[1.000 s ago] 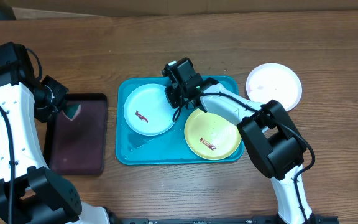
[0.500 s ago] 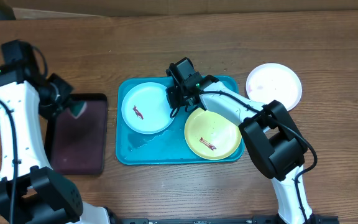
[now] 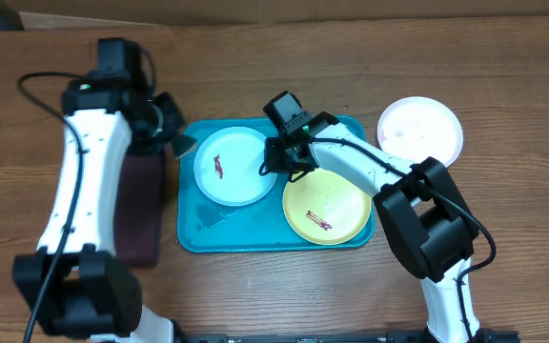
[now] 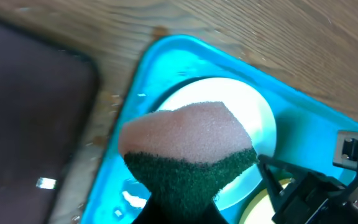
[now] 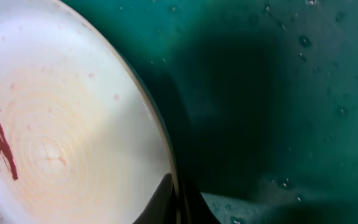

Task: Clean dirty plates on tray and stack at the side
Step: 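Lower the sponge in the left gripper onto the light-blue plate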

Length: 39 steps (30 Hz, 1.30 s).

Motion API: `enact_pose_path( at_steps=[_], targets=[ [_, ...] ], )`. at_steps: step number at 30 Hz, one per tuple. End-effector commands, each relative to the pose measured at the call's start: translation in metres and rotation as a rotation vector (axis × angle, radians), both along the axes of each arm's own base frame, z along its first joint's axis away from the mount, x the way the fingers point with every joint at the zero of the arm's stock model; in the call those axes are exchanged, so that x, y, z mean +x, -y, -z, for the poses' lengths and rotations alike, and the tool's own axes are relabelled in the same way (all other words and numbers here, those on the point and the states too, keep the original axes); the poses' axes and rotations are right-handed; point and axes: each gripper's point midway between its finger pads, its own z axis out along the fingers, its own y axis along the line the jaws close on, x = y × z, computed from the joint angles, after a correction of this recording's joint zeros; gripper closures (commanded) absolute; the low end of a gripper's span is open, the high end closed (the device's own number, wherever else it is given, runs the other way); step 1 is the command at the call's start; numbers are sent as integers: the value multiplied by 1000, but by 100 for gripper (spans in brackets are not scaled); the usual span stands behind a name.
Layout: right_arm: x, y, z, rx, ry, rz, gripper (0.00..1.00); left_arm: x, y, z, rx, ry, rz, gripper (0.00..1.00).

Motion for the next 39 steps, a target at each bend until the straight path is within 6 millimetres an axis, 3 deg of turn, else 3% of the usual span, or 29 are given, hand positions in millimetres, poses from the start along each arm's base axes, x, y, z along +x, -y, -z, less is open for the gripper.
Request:
enact_pose_path(
  at_steps=[1,6,13,22,33,39],
  targets=[
    [-7,5,5,-18,-31,35,96,4,31,30,-63,-67,89,96],
    [-5,5,4,-14,-25,36,96,10,84,72,-197,-118,294,96],
    [-2,4,4,-8,-16,37,96,18,107,111,-207,-154,345,96],
    [1,6,3,-5,-11,46,96,11,118,130,-189,-194,402,96],
    [1,7,3,-5,-12,46,96,3,97,140,-72,-254,349,96],
    [2,6,3,-4,-10,46,96,2,97,140,-72,-260,350,96]
  ],
)
